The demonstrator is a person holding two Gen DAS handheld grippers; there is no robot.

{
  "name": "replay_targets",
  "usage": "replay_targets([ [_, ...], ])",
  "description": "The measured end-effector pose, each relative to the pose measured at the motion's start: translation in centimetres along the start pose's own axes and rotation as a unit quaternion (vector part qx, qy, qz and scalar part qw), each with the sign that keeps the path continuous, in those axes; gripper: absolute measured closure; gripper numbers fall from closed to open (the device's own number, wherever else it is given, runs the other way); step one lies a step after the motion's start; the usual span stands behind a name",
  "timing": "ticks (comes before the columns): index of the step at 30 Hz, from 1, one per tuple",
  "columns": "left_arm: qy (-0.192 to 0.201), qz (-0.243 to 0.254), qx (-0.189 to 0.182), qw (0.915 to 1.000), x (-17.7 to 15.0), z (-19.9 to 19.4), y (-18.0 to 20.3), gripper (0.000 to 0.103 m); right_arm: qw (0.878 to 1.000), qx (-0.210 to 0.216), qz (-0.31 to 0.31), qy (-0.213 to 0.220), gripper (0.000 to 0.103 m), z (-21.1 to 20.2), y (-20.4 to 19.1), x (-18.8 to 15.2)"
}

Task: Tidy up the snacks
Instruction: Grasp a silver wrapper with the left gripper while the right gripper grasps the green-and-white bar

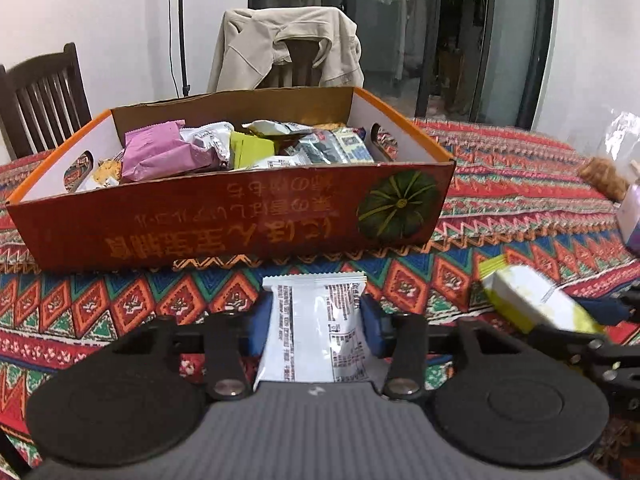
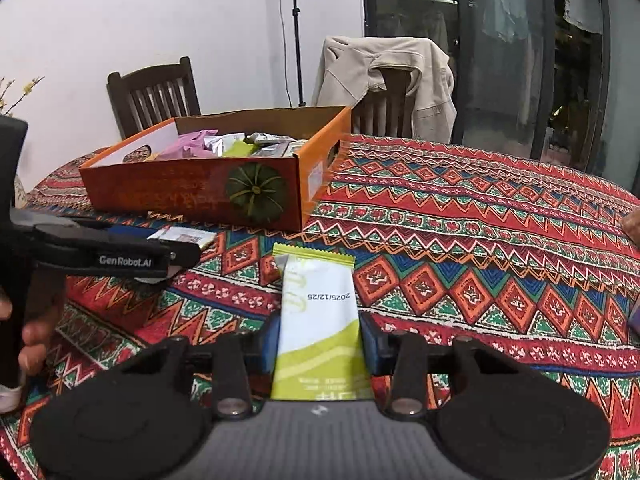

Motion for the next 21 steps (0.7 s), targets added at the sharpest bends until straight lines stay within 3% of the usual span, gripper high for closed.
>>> replay_targets([
  [3,0.002,-0.010,0.007,0.9999,-0.2,-1.6,-0.7,0.060,1.000,0.007,-0.003,-0.001,0.064,0.0,-0.1,-0.1],
  [7,0.040,-0.018,0.007,0.9990,-1.4,-6.5,-2.5,0.060,1.000,-0.001,-0.019,-0.005,0.064,0.0,-0.6,-0.3],
  [15,0.059,-0.049,0.011,0.9970,-6.4,-15.0,-8.0,0.060,1.000,0.007,-0.020,-0.010,0.066,-0.1,-1.5,-0.4],
  [21,0.051,-0.062,0.006,0.9968,-10.0,-18.4,-11.8,0.060,0.998,0.025,-0.044,-0.025,0.066,-1.8,-6.8,-2.2],
])
Point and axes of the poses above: each gripper's, at about its wrist camera, not at the fingertips, and z roughly the way its jaws point, y to its right, x to its top, the point moved 5 cm from there along z, roughly the way its jaws point, and after that the axes turned 15 degrees about x, right-handed, at the moved point
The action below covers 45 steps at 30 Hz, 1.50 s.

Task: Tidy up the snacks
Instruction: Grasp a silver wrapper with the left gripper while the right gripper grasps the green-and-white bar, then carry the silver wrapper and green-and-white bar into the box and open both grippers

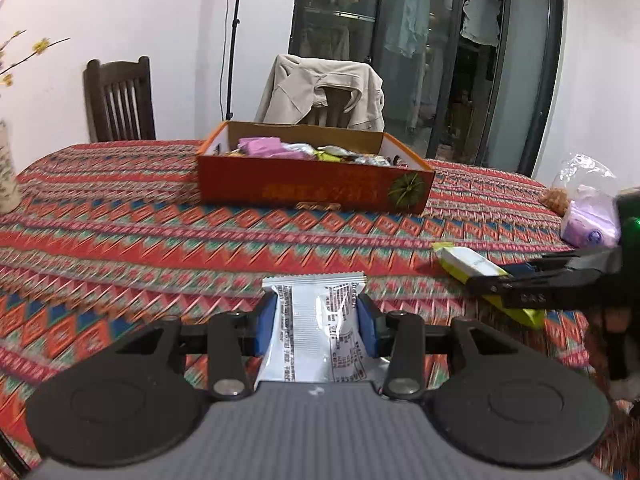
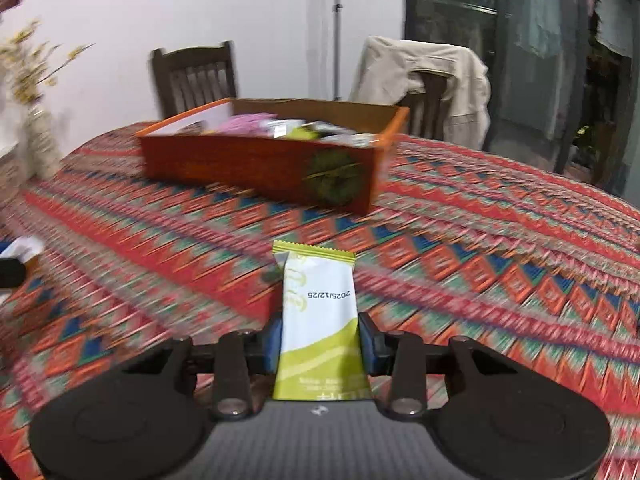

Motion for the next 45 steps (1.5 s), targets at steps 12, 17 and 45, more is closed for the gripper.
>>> replay_targets([
  [12,-0.007,-0.031,-0.043,0.9986,-3.1,-3.1,-5.8,0.060,0.996,0.005,0.071,0.051,0.066,-8.9,-12.3,-7.3],
  [17,0.002,-0.033,-0.074,0.9967,-1.2,-2.7,-6.8,0.060,0.997,-0.019,0.058,0.051,0.066,-9.2,-13.6,-6.5],
  [45,-0.042,0.005,-0.047,0.9980,19.2,27.9,-4.8,0.055,0.983,-0.108,0.132,0.062,0.060,14.0,8.9,19.5],
])
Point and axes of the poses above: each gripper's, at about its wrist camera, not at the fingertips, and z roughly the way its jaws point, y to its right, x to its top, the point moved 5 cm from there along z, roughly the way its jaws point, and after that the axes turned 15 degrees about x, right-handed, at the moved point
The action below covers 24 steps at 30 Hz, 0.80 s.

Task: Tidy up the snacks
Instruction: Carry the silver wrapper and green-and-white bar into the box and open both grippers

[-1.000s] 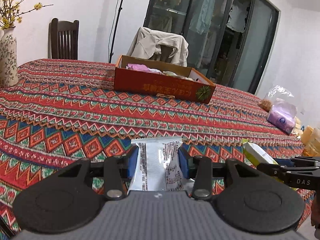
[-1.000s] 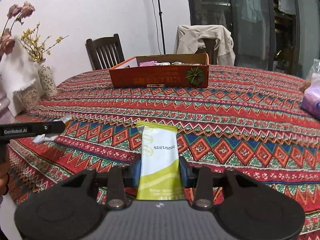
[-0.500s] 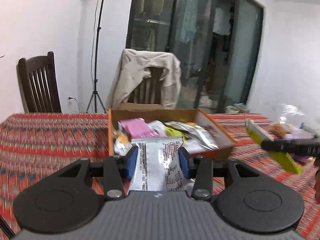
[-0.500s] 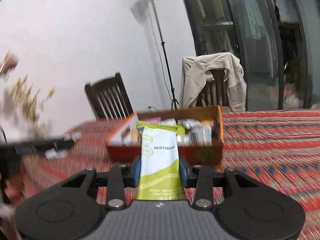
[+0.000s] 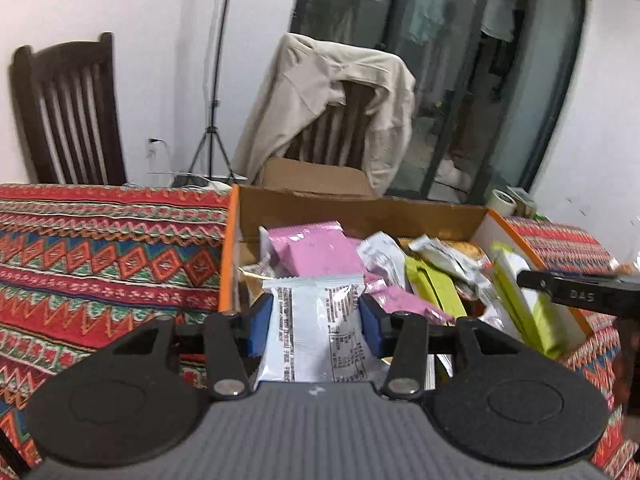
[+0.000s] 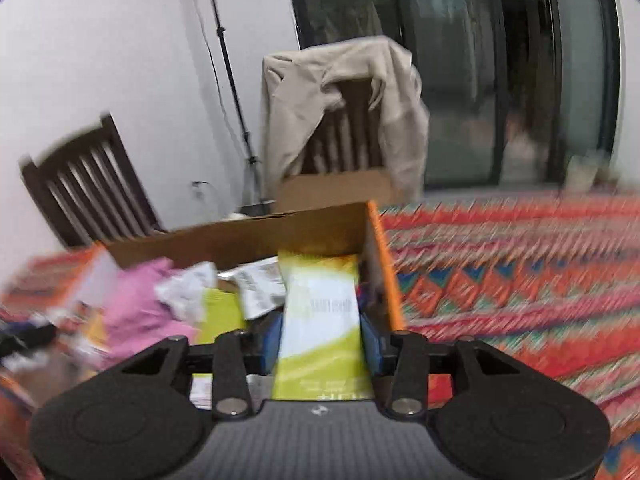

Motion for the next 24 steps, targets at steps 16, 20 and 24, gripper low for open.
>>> replay_targets([
  [16,0.053,0.035,-0.016,0.9978,1.3,-10.2,1.5,0.044,0.995,0.011,-0.093,0.020,0.063,-7.1,-4.2,1.4],
  [20,0.080,0.036,-0.021,0.9959,0.6,-16.1,1.6,0.029,0.993,0.024,-0.105,0.042,0.063,-12.6,-5.6,1.7],
  [24,0.110,0.034,-0.015,0.9933,-1.4,-22.3,1.5,0.015,0.990,0.040,-0.122,0.062,0.056,-19.2,-7.6,0.4],
])
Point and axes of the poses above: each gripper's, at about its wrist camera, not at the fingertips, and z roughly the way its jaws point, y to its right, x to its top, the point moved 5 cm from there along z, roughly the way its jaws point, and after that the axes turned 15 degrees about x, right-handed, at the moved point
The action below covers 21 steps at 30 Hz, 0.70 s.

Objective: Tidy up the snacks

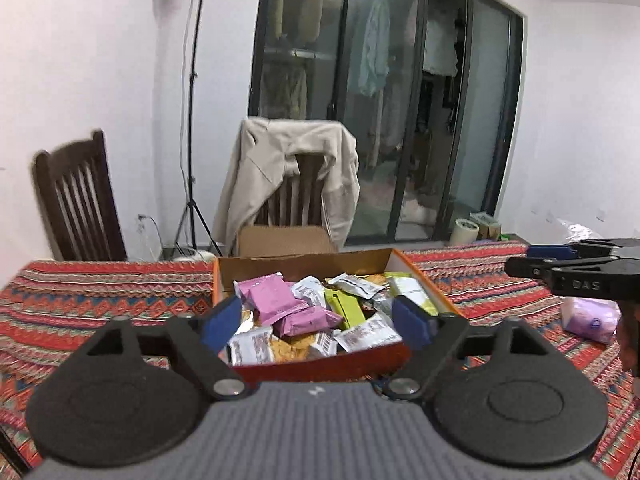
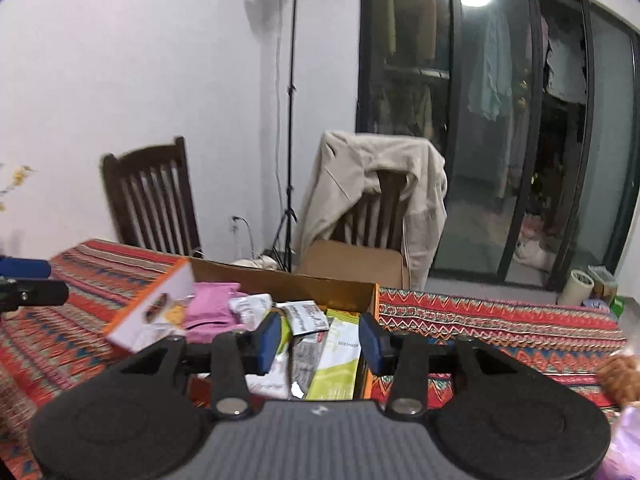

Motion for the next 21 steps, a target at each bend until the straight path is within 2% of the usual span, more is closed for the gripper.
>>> replay_targets([
  [3,0.025,-0.001,0.012,0.9996,-1.2,-5.0,0.1,0.007,1.000,0.009,-0.009,0.017,0.042,-4.6,-1.9,-0.7],
  [7,0.050,-0.024,0.019,0.9983,-4.0,-11.3,-0.2,0.002,0.999,0.023,-0.019,0.043,0.034,-11.3,-4.9,-3.1],
  [9,0.067,-0.027,0.031,0.9969,-6.0,-14.2,-0.2,0.001,0.998,0.025,-0.027,0.058,0.022,-14.2,-6.5,-4.5],
  [13,0.082,-0.029,0.059,0.9945,-10.3,-18.9,-0.2,0.000,0.996,0.029,-0.044,0.077,0.019,-19.2,-9.6,-8.1],
  [21,0.109,-0.039,0.065,0.9912,-19.2,-28.2,1.0,0.000,0.992,0.032,-0.046,0.109,0.013,-26.7,-14.6,-17.1],
])
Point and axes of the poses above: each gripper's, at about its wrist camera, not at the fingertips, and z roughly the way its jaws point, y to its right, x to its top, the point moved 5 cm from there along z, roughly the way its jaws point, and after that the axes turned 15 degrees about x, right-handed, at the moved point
